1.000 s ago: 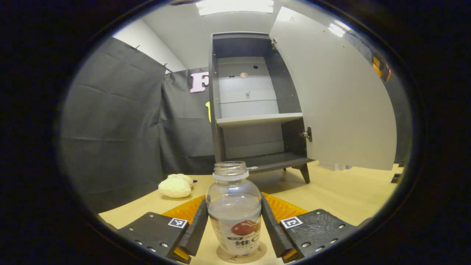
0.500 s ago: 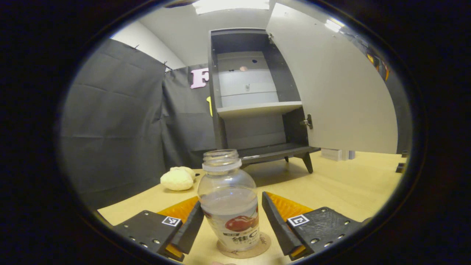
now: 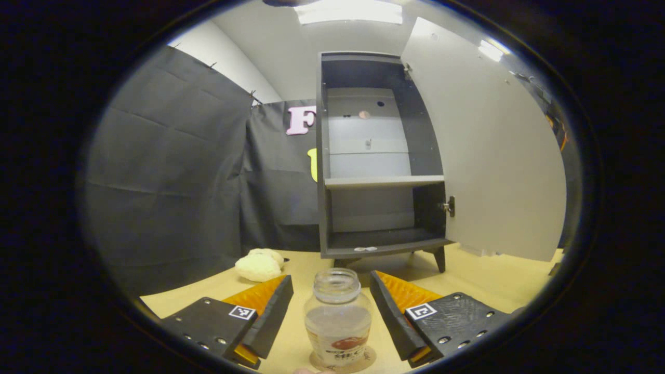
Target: Open the cabinet door with the right hand, grasp the bottle in the cabinet with the left hand and place it on the coaster, then close the cabinet door with the right hand.
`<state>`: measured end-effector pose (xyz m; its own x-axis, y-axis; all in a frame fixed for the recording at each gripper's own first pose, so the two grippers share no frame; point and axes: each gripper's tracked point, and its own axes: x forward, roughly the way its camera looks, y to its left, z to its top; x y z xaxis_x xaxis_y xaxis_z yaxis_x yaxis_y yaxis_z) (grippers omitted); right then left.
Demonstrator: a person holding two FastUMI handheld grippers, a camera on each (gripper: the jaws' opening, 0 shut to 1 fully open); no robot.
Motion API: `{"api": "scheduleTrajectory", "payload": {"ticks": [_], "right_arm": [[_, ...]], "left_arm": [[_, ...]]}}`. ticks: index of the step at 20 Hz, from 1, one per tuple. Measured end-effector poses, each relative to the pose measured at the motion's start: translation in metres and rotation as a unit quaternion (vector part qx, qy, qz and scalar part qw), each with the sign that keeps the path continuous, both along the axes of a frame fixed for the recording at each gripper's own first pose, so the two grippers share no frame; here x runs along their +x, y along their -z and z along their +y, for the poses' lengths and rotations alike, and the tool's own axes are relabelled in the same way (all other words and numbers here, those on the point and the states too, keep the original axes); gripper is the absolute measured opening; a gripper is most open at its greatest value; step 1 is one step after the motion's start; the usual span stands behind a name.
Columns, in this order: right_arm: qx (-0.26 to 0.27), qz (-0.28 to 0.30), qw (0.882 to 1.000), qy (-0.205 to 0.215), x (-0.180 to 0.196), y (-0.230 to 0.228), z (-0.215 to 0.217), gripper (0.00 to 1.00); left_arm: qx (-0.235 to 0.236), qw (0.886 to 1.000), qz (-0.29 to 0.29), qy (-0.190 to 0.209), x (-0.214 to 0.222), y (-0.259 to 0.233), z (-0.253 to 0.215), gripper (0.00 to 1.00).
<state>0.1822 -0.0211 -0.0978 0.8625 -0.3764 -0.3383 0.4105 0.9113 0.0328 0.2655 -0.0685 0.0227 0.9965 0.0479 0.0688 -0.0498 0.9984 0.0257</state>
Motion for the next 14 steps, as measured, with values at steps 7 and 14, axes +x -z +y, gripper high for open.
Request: {"api": "scheduleTrajectory", "payload": {"ticks": [7, 14], "right_arm": [[0.028, -0.042, 0.999, 0.005, 0.003, -0.006, -0.004, 0.96], [0.048, -0.099, 0.994, 0.017, 0.011, -0.029, -0.004, 0.94]], "left_arm": [[-0.003, 0.999, -0.04, 0.018, 0.01, -0.046, -0.008, 0.89], [-0.027, 0.998, -0.007, 0.06, 0.006, -0.071, -0.03, 0.89]]}}
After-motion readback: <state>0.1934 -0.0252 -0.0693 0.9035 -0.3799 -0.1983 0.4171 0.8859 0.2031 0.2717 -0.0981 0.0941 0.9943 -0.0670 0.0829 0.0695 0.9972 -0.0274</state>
